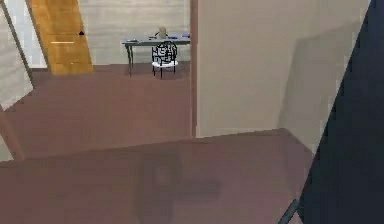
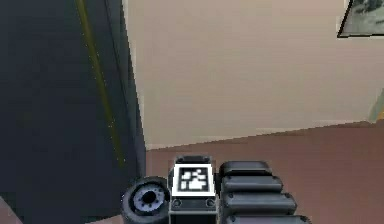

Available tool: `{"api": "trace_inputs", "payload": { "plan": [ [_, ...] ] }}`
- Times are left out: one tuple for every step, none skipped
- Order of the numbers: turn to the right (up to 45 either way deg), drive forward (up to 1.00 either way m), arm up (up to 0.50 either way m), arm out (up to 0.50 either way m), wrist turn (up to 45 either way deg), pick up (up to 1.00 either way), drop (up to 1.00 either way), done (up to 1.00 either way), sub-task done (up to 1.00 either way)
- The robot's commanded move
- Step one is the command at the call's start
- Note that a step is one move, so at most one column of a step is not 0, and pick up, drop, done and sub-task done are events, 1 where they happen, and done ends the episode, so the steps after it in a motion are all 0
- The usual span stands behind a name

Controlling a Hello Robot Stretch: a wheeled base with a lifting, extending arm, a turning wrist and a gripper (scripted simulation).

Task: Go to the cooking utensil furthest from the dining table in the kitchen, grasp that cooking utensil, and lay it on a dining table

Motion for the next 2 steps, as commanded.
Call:
{"api": "trace_inputs", "payload": {
  "plan": [
    [-45.0,0.0,0.0,0.0,0.0,0.0,0.0,0.0,0.0],
    [-24.0,0.0,0.0,0.0,0.0,0.0,0.0,0.0,0.0]
  ]
}}
